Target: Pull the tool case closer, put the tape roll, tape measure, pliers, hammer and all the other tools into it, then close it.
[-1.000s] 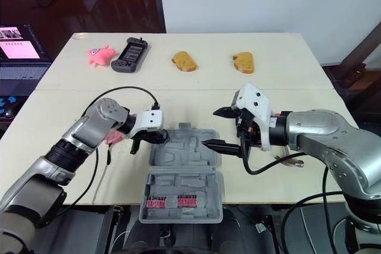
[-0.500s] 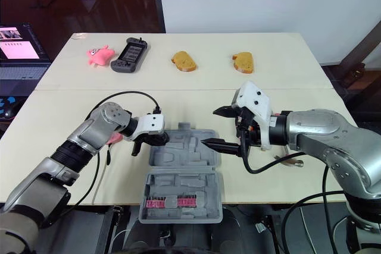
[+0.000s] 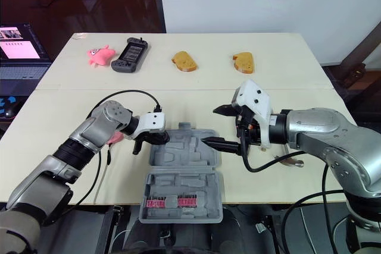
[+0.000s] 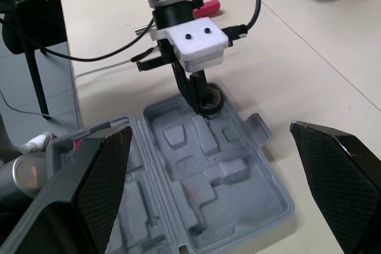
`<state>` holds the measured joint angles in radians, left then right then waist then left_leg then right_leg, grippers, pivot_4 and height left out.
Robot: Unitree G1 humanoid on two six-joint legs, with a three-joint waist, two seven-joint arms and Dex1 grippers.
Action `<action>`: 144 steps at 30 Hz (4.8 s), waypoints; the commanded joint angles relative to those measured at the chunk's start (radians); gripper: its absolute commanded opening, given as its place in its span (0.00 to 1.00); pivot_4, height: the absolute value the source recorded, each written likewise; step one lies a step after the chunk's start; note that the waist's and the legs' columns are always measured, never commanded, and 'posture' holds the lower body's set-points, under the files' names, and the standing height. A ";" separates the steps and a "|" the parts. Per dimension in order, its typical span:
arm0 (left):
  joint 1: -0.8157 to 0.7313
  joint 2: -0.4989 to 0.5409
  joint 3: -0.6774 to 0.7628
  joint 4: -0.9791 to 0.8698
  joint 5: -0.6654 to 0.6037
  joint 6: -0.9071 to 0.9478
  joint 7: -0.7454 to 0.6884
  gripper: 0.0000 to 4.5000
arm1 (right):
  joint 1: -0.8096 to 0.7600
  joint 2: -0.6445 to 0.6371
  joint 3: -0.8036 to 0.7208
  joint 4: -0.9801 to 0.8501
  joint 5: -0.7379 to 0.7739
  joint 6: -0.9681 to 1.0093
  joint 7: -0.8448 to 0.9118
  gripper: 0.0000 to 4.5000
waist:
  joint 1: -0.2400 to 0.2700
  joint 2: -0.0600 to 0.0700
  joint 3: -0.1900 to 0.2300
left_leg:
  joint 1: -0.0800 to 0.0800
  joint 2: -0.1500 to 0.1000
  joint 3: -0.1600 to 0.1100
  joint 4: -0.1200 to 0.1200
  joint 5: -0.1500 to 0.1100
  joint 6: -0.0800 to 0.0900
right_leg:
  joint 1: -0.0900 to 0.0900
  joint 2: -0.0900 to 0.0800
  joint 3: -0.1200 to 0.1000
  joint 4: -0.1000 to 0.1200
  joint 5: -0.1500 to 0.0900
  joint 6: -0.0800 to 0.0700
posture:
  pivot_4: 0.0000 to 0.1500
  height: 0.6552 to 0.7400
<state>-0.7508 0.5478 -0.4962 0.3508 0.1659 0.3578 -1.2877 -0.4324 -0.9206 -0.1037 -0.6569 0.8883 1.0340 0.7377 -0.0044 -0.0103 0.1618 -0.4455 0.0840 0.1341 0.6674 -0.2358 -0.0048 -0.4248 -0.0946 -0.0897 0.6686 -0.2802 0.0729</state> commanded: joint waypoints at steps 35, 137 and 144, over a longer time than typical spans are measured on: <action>0.165 0.014 0.309 -0.181 -0.293 0.108 0.066 0.27 | -0.049 -0.029 0.015 0.037 -0.013 -0.030 0.060 1.00 | 0.014 0.000 0.000 | 0.001 0.000 0.000 0.000 0.000 0.000 | 0.000 0.000 0.000 0.001 0.000 0.000 | 1.00 0.75; 0.562 0.404 0.615 -0.688 -0.789 0.178 0.116 0.99 | 0.476 0.032 -0.302 -0.191 0.176 -0.207 -0.135 1.00 | -0.007 0.001 -0.001 | 0.003 0.000 0.000 -0.003 0.000 -0.001 | 0.003 -0.001 0.000 -0.003 0.000 0.000 | 1.00 0.75; 0.873 0.277 0.845 -0.848 -0.859 0.224 0.314 0.99 | 0.214 -0.050 -0.131 -0.089 0.207 -0.164 -0.037 1.00 | -0.014 0.000 0.000 | 0.003 0.000 0.000 -0.003 0.000 -0.001 | 0.002 -0.001 0.002 -0.003 0.000 0.000 | 1.00 0.75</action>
<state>0.0907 0.8560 0.2584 -0.4468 -0.6497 0.5800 -1.0346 -0.1780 -0.9555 -0.2575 -0.7632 1.0790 0.8691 0.6613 -0.0180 -0.0107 0.1618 -0.4423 0.0844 0.1340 0.6641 -0.2361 -0.0053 -0.4228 -0.0955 -0.0877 0.6657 -0.2807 0.0728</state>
